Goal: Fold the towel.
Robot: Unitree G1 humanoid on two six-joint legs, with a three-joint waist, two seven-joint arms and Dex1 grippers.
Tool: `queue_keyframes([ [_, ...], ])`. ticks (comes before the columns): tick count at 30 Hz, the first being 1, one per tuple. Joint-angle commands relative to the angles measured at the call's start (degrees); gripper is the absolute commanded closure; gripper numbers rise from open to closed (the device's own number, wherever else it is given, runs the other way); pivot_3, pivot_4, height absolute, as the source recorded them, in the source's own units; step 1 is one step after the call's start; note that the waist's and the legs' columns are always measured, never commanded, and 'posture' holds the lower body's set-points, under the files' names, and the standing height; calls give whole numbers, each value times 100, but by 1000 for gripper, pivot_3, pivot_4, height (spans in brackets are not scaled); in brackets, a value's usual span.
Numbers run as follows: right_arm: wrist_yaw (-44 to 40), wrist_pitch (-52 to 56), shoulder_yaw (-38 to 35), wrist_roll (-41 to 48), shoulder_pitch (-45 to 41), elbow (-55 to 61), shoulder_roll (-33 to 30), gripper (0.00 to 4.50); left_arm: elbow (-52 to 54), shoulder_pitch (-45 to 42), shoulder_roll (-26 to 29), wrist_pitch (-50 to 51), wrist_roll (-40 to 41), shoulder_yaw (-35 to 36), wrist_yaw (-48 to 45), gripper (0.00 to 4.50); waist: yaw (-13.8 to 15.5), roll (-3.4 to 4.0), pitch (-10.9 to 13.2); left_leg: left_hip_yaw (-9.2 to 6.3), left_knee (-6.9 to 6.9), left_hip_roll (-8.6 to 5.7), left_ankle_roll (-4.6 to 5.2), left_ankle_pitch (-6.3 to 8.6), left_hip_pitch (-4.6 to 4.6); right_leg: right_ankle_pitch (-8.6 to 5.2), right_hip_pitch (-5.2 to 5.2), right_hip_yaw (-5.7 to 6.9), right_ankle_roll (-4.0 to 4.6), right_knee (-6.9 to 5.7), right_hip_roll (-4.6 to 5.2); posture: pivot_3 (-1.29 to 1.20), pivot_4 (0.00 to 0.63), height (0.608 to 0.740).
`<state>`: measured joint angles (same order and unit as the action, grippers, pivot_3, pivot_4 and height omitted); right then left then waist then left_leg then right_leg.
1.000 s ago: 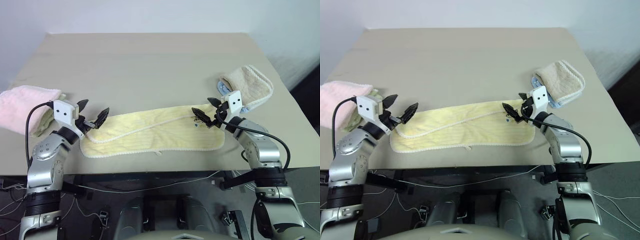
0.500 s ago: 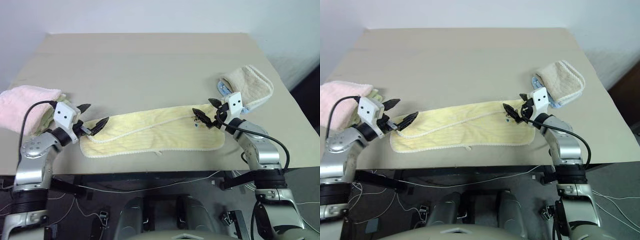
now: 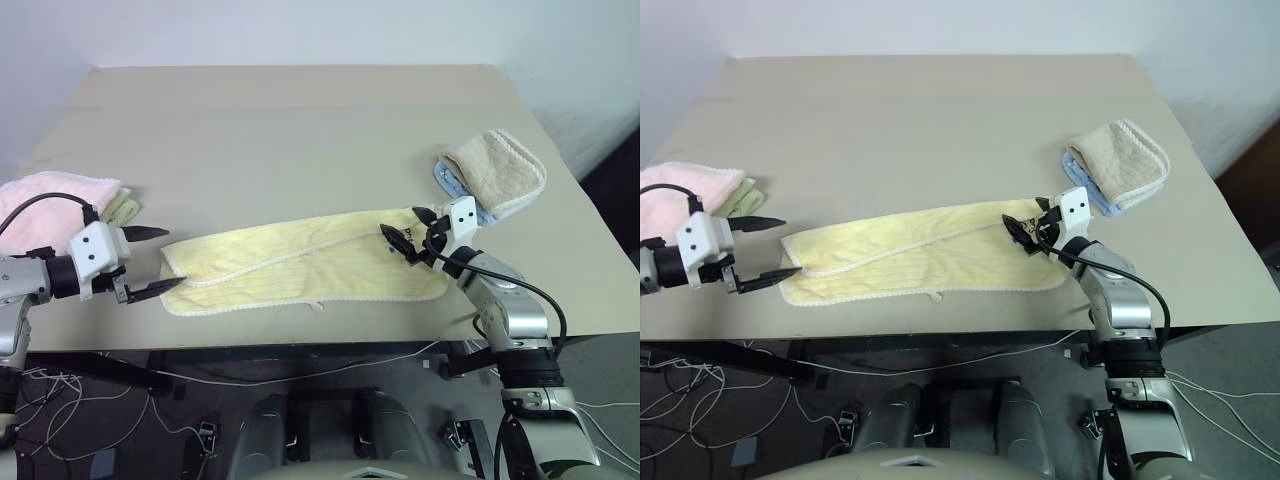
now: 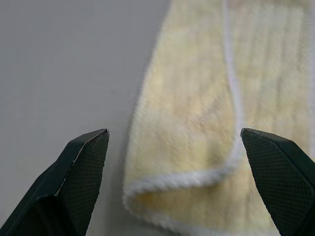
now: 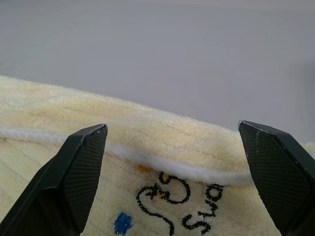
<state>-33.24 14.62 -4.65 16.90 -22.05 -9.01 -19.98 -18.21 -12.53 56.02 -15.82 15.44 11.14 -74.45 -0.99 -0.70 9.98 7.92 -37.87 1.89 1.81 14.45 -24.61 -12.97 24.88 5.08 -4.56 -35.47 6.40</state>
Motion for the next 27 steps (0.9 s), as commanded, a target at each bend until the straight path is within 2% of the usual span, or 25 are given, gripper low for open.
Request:
queue_keyframes([
  [1, 48, -134, -13, 14, 72, 227, 87, 37, -299, -234, 184, -696, -304, -191, -223, 0, 10, 0, 0, 0, 0, 0, 0, 0, -1, 0, 0, 0, 0, 0, 0, 0, 150, 740],
  [5, 86, -163, -5, 2, 173, 225, 162, 37, -682, -444, 213, -1312, -584, -415, -266, 0, 2, 0, 0, 1, 0, -2, 4, 1, -2, 0, 0, 0, -1, 0, 0, 0, 150, 740],
  [12, 141, -138, -35, 27, 260, 303, 173, 37, -1512, -998, 169, -2683, -1380, -773, 357, 0, 9, 0, 0, 2, -1, -2, 8, 1, -2, 1, -1, 0, -2, -1, -2, 0, 150, 740],
  [27, 144, -143, -79, 51, 157, 236, 143, 37, -1981, -1268, -56, -3768, -2304, -1432, 1679, 0, 23, 0, -1, 3, -6, -3, 13, 2, -2, 1, -5, 1, -5, -6, -4, 0, 150, 740],
])
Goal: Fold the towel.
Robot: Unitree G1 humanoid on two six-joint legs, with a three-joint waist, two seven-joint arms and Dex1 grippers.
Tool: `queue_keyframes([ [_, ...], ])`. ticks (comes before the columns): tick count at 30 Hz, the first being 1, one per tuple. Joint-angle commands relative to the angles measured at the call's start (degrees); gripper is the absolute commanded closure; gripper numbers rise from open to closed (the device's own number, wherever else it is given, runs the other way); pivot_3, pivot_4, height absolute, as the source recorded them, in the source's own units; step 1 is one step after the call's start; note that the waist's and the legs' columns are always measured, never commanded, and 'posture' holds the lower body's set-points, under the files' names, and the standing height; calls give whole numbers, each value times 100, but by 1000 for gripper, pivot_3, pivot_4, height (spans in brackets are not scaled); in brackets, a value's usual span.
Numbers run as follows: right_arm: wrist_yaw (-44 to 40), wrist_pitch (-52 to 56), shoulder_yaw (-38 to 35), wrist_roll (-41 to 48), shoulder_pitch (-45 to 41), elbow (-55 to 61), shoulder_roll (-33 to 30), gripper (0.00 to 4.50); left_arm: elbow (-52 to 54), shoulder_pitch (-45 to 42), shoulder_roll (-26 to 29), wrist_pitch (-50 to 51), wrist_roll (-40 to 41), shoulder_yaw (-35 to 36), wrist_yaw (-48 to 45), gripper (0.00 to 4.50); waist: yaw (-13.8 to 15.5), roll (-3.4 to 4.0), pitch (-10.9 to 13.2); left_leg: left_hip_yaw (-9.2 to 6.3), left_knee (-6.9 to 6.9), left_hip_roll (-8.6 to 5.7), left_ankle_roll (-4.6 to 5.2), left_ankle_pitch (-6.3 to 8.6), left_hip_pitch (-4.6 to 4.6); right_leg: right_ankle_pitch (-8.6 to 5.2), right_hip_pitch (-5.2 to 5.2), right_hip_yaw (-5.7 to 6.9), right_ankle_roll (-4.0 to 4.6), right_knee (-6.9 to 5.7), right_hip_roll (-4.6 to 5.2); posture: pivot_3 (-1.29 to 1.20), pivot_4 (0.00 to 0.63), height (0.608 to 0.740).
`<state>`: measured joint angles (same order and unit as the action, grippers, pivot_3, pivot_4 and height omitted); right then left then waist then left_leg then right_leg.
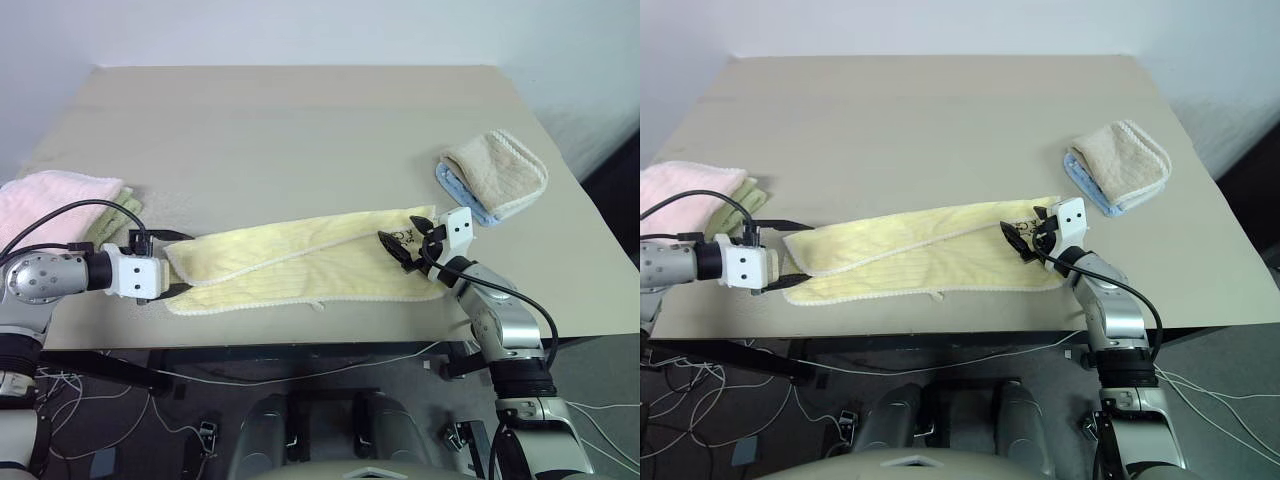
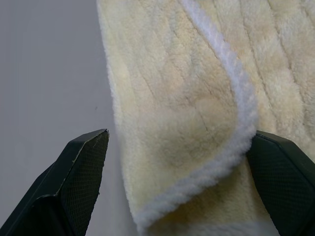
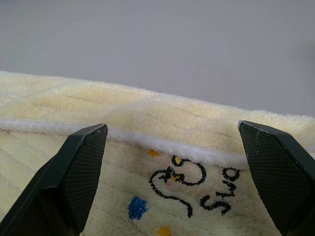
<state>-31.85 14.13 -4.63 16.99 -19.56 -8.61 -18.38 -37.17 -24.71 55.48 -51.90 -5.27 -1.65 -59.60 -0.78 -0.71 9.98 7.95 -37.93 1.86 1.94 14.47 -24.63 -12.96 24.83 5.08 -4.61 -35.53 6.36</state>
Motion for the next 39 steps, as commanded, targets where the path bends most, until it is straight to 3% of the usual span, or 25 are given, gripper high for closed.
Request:
queue_keyframes([
  [1, 5, -93, -78, 40, -98, 193, -17, 37, -112, -61, -7, -195, -285, -185, 254, 0, 4, 3, -2, 0, 0, 0, 0, 0, 0, 0, 0, 0, 0, -1, 0, 0, 150, 740],
  [2, 7, -92, -74, 37, -103, 194, -14, 37, -127, -72, -22, -205, -296, -205, 302, 0, 7, 4, -2, 0, 0, 0, 0, 0, 1, 0, -1, 0, -1, -2, 0, 0, 150, 740],
  [5, 0, -87, -74, 40, -130, 186, -17, 0, -141, -92, -62, -214, -308, -293, 407, 620, 10, 6, -4, 0, -1, -2, 24, 14, 4, -1, -5, 0, -2, -2, 2, 0, 150, 740],
  [16, -26, -121, -105, 10, -193, 139, -104, 0, -176, -21, -29, 98, 367, -365, 39, 4462, -4, 6, -4, 1, -3, -2, 23, 13, 4, -2, -3, 0, -4, -4, 1, 0, 150, 740],
  [24, 32, -487, -48, -545, -318, 20, -646, 0, 398, 234, -319, 1952, 1681, 273, -113, 4462, -10, 6, -3, 1, -9, -2, 20, 11, 3, -6, -4, 0, -9, -11, 2, 0, 150, 740],
  [31, 49, -1849, 517, -1984, -538, -716, -1638, 0, 1072, 551, -561, 2711, 1961, 665, 183, 4462, -18, 6, -3, 1, -10, -5, 6, 3, 5, -11, -4, -2, -16, -15, 5, 0, 150, 740],
  [39, 660, -3371, 1170, -3462, -1010, -1660, -2278, 0, 1542, 862, -780, 2982, 1887, 832, 514, 4462, -35, 7, -2, 9, -11, -5, 4, 2, 8, -13, -2, -8, -19, -21, 7, 0, 150, 740],
])
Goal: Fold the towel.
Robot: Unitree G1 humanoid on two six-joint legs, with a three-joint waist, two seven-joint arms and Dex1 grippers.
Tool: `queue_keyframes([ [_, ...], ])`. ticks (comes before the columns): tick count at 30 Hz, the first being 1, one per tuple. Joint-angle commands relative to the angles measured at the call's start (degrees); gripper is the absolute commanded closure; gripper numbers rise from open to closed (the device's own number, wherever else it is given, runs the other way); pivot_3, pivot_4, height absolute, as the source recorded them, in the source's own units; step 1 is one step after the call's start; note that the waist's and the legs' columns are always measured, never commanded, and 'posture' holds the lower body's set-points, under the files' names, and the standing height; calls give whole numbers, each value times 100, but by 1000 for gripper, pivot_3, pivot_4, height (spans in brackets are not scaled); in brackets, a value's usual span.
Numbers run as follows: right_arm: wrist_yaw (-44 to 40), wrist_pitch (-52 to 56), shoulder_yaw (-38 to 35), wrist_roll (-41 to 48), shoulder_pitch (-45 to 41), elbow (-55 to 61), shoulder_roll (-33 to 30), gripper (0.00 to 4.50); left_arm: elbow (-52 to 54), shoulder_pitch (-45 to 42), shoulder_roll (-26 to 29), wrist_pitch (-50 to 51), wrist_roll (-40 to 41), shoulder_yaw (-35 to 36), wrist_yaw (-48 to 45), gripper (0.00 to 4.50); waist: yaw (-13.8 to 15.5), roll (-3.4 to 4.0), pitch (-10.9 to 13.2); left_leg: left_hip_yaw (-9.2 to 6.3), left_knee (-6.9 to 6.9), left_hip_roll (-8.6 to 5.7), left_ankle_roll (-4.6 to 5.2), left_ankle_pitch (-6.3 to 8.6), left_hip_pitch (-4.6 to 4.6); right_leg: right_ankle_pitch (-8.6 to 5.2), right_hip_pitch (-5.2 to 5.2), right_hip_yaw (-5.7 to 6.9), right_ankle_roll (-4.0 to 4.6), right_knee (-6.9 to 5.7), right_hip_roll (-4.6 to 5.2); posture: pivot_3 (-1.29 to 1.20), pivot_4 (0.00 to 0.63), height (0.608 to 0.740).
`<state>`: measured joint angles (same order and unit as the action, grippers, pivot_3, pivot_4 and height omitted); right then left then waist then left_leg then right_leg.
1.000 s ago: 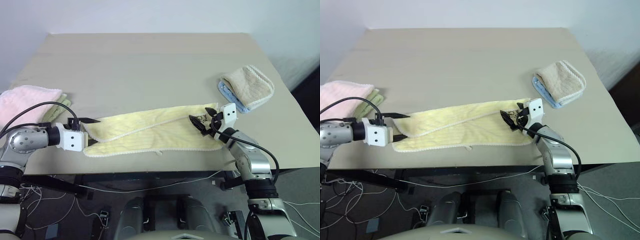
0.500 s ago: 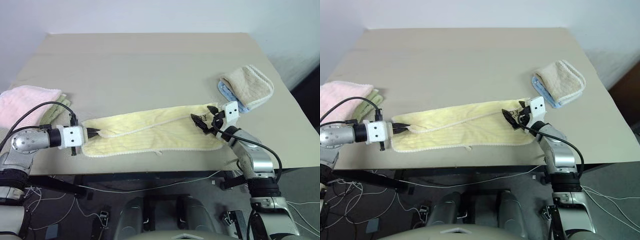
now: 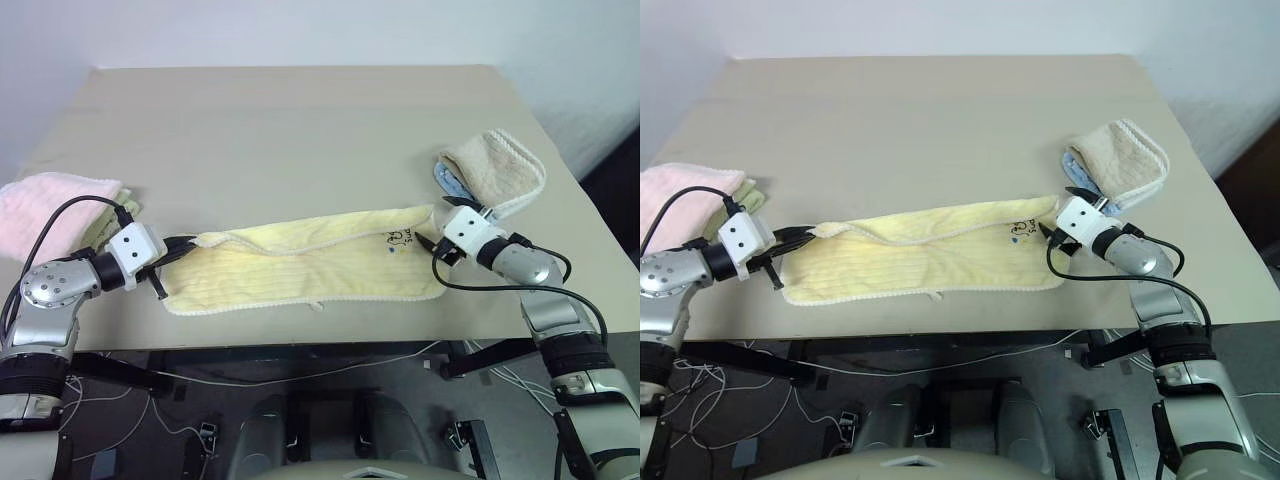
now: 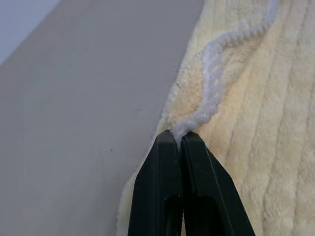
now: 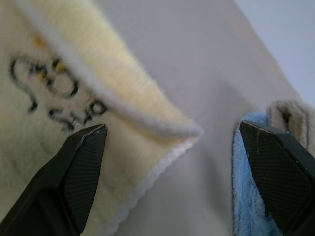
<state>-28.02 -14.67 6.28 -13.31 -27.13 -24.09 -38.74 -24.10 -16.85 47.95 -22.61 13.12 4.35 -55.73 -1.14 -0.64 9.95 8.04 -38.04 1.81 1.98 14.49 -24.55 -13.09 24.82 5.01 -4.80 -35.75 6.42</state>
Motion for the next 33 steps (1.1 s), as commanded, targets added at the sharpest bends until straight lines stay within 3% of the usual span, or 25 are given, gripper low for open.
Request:
queue_keyframes([
  [1, 375, -615, 149, -594, -319, -190, -288, 0, 268, 103, -45, 68, 41, 239, 152, 4462, 2, 0, 0, 1, 0, 0, 0, 0, 1, 0, 0, -1, 0, -1, 0, 0, 150, 740],
  [12, 1400, -1666, 1182, -2202, -1240, -1375, -366, 0, 450, 152, -219, 200, -8, 251, 265, 4462, -5, -1, 0, 7, -1, 0, -2, -1, 4, -3, 0, -3, -1, -5, 1, 0, 150, 740],
  [15, 1449, -1828, 1300, -2339, -1340, -1572, -373, 568, 486, 188, -233, 211, -4, 264, 286, 4500, -6, -1, 0, 7, -1, 0, -3, -1, 6, -3, -1, -3, -1, -6, 1, 0, 150, 740],
  [26, 1495, -1907, 1306, -2366, -1397, -1758, -464, 4404, 629, 363, -281, 263, 37, 335, 389, 4500, -3, -1, 0, 8, -1, 0, -3, -2, 7, -3, -2, -4, -1, -7, 1, 0, 150, 740],
  [33, 1724, -1846, 1228, -2366, -1491, -1798, -507, 4462, 570, 346, -321, 255, 33, 418, 463, 4500, -3, 0, 0, 7, -2, 0, -3, -2, 8, -3, -3, -4, -1, -7, 1, 0, 150, 740],
])
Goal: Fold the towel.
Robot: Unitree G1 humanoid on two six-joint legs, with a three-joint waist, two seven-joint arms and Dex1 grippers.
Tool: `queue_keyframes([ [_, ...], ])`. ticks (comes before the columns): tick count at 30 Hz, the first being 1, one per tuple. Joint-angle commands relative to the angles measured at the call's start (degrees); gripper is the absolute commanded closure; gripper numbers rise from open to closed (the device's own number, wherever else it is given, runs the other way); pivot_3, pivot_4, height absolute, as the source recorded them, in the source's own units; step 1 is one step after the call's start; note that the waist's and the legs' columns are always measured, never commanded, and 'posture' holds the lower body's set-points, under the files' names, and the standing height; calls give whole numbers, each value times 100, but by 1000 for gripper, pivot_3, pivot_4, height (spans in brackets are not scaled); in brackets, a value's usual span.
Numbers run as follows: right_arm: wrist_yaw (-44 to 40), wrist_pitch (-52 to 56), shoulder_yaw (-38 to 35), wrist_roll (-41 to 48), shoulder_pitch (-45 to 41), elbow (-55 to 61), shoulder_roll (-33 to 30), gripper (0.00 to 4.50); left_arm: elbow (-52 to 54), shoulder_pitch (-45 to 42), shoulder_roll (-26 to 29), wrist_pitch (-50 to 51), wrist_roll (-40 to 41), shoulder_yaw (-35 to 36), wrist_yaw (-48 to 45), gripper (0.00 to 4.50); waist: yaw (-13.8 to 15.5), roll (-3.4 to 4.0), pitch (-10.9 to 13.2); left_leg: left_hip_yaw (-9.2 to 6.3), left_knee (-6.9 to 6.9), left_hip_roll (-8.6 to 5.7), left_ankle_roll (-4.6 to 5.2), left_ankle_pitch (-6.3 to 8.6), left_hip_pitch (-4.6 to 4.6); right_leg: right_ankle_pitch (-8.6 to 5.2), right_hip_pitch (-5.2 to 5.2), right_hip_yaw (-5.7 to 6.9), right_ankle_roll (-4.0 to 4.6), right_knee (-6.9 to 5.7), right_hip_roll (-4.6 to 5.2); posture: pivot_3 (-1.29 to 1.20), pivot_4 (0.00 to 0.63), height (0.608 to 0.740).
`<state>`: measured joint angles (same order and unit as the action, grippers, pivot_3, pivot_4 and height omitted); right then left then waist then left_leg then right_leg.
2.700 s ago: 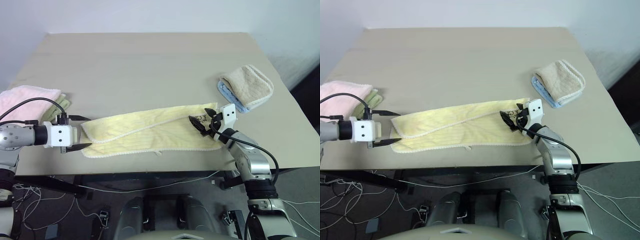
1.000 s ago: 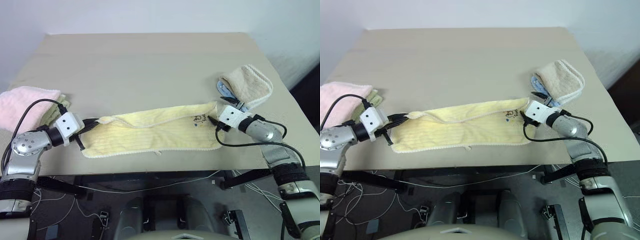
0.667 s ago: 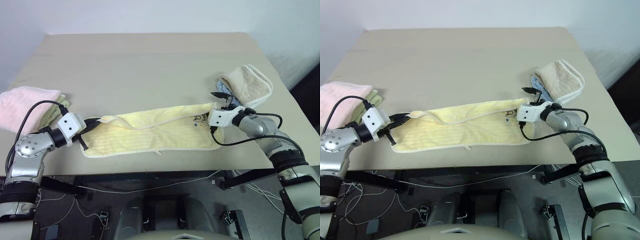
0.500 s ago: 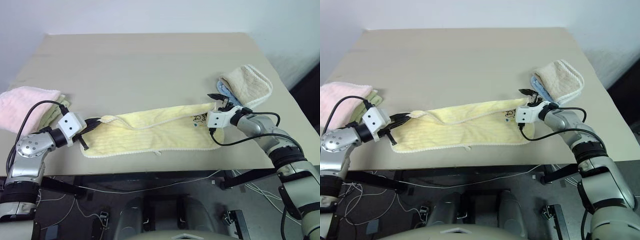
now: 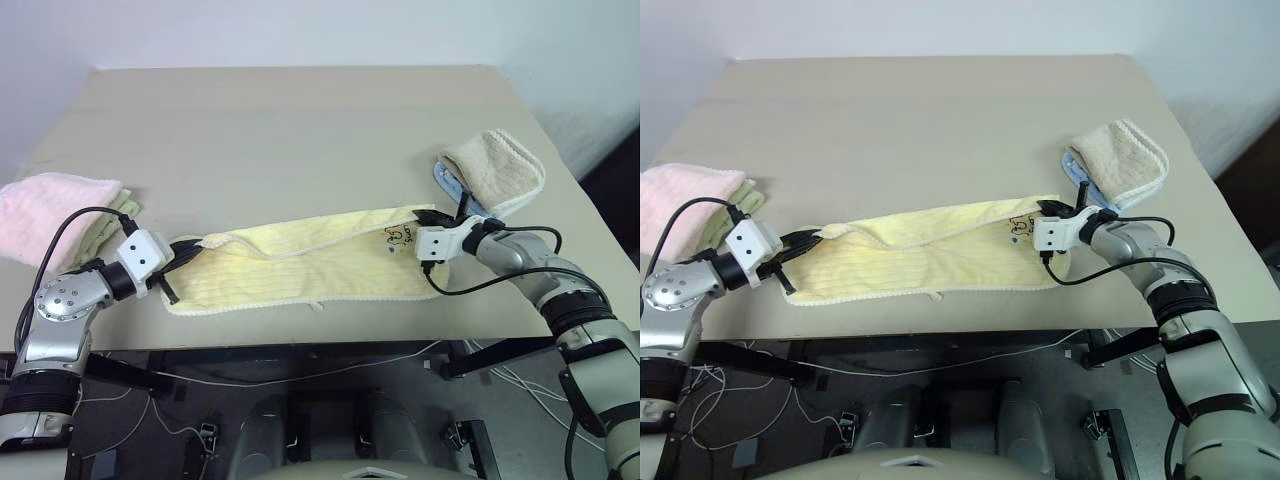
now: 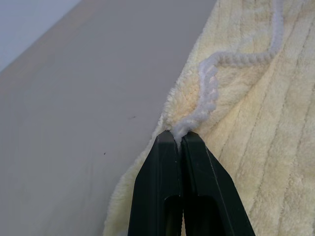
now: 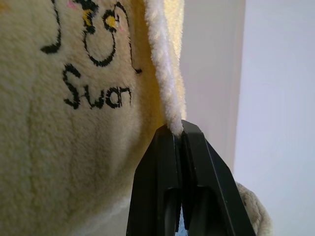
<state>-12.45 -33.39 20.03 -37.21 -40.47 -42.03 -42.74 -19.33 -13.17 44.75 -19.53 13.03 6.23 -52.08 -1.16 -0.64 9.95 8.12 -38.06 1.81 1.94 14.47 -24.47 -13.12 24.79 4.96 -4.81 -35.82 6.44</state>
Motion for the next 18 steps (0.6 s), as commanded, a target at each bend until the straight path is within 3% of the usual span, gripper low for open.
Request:
queue_keyframes([
  [1, 182, 38, -169, 63, -194, -23, -93, 4462, 39, -65, -17, -57, 22, 245, 150, 4500, -1, 0, 0, 0, 0, 0, 0, 0, 0, 0, 0, 0, 0, 0, 0, 0, 150, 740],
  [6, 494, 210, -177, 29, -814, -492, 36, 4462, -840, -994, -303, -129, -386, 248, 1015, 4500, 4, 2, 2, 0, -9, -1, 0, -1, 0, 0, 0, 0, -1, -10, 0, 0, 150, 740],
  [12, 1207, 334, -219, -108, -2102, -1081, -92, 4462, -2361, -3130, -269, -375, -1029, 408, 2655, 4500, 1, -3, 10, 15, -13, -2, -2, -4, -9, 0, 7, 1, -2, -18, -1, 0, 150, 740],
  [15, 888, 68, -457, 318, -2221, -800, -332, 4462, -2598, -3649, 35, -486, -1002, 606, 2910, 4500, -9, -3, 9, 18, -3, -2, -2, -4, -9, -4, 5, 0, -8, -16, -2, 0, 150, 740],
  [18, 147, -75, -764, 1044, -1838, -263, -515, 4462, -2501, -3535, 329, -474, -825, 713, 2683, 4500, -53, -3, 9, 34, 11, -2, -2, -3, -4, -10, 6, -2, -17, -6, -1, 0, 150, 740],
])
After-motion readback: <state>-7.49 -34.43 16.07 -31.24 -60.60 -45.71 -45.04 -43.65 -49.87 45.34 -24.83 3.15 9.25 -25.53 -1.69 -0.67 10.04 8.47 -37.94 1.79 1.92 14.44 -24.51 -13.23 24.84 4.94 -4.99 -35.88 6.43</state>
